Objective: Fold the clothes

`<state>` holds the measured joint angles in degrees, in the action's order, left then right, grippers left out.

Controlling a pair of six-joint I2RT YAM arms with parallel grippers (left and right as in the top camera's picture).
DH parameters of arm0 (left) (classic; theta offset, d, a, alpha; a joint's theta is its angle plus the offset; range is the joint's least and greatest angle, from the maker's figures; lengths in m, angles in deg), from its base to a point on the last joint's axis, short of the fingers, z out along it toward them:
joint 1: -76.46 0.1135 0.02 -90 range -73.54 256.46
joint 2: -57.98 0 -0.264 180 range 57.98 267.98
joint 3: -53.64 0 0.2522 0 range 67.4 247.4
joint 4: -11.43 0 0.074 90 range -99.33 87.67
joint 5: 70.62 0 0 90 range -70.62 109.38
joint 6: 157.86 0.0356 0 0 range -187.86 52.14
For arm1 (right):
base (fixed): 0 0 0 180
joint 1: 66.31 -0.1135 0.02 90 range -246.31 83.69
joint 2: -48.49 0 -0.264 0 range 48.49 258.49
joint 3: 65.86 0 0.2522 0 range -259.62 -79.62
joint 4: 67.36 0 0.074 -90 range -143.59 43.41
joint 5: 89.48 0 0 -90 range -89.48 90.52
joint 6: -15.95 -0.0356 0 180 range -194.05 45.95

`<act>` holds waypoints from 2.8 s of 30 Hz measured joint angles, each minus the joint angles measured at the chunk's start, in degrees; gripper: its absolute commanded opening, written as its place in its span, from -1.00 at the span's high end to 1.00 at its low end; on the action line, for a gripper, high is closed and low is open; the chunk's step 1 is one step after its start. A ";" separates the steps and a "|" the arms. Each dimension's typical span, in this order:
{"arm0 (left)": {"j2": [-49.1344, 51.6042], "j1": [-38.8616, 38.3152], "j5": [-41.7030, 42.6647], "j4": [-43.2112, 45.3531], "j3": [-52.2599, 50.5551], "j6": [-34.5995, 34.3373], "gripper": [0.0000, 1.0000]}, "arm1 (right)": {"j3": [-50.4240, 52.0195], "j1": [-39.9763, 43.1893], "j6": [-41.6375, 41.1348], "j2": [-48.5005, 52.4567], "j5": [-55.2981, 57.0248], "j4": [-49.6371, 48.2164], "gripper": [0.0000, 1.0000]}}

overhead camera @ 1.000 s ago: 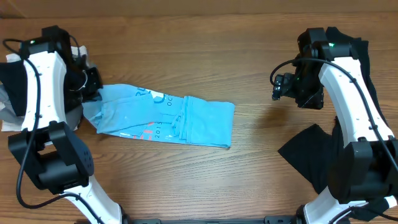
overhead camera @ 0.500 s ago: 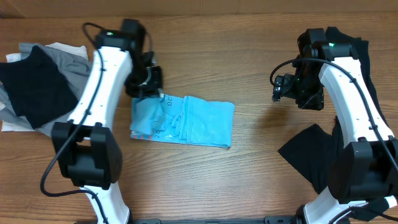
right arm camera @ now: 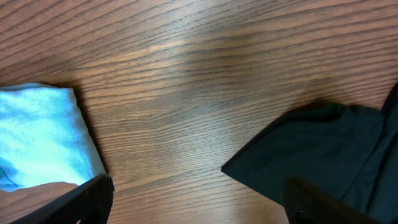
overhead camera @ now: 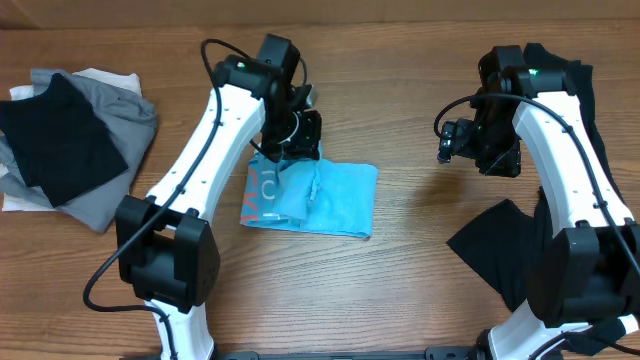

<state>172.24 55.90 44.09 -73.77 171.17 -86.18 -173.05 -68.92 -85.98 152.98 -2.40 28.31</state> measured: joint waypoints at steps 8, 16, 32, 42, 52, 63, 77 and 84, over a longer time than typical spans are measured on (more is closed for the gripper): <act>0.00 -4.63 -0.85 0.02 0.00 -1.14 0.92 | 0.00 0.00 0.00 0.00 0.00 0.04 -0.80; 0.00 -7.26 -2.45 0.66 0.00 -2.60 0.92 | 0.00 0.00 0.00 -0.02 0.00 0.11 -0.80; 0.26 -9.62 -2.84 2.32 0.00 -3.30 0.23 | 0.00 0.00 -0.02 0.00 0.00 0.11 -0.80; 0.31 -8.98 -1.88 -0.57 1.68 -2.05 0.14 | 0.00 0.00 0.00 0.00 -0.02 0.09 -0.78; 0.28 10.08 -7.80 -3.78 4.33 -1.03 0.09 | 0.00 -2.86 6.16 0.00 -12.35 -3.39 -0.64; 0.24 13.79 -12.72 4.87 -8.79 -1.03 0.00 | 4.63 -21.44 7.21 0.63 -16.20 -20.13 -0.33; 0.24 13.66 -11.85 15.76 -22.34 -1.05 -0.04 | 12.72 -26.64 3.48 2.23 -7.76 -38.45 -0.26; 0.24 12.17 -11.67 16.96 -23.54 -1.03 -0.12 | 14.08 -26.64 2.73 4.35 -6.60 -43.47 0.24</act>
<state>172.48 68.08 32.41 -56.81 147.63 -87.21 -158.97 -95.57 -83.24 157.33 -9.00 -15.16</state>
